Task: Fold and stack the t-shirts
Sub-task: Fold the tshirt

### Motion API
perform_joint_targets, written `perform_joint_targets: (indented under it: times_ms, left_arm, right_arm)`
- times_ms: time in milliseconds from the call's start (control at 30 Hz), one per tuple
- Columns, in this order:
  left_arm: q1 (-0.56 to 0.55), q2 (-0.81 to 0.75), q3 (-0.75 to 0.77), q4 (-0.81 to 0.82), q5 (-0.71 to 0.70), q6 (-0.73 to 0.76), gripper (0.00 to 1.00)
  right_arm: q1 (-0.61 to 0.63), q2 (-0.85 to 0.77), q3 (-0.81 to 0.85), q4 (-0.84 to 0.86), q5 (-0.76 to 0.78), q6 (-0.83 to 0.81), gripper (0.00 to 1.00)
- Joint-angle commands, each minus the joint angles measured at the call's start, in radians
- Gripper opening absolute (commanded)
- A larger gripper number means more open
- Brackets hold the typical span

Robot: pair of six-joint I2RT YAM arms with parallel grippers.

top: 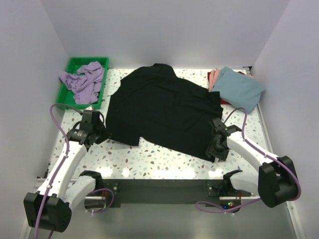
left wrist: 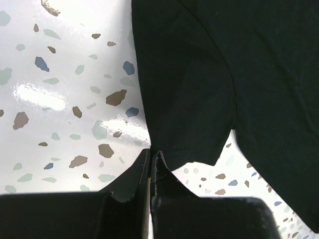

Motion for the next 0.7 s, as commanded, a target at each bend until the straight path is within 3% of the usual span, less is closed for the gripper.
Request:
perform_joint_targets:
  times_ms: [0, 433, 667]
  left_arm:
    - [0.009, -0.016, 0.020, -0.024, 0.007, 0.034, 0.00]
    - [0.011, -0.012, 0.052, -0.041, 0.001, 0.051, 0.00]
    - [0.012, -0.013, 0.049, -0.055, 0.000, 0.056, 0.00]
  right_arm:
    - [0.005, -0.002, -0.042, 0.047, 0.022, 0.051, 0.48]
    - [0.005, 0.043, -0.068, 0.140, 0.030, 0.067, 0.39]
    - [0.004, 0.067, -0.069, 0.169, 0.036, 0.059, 0.15]
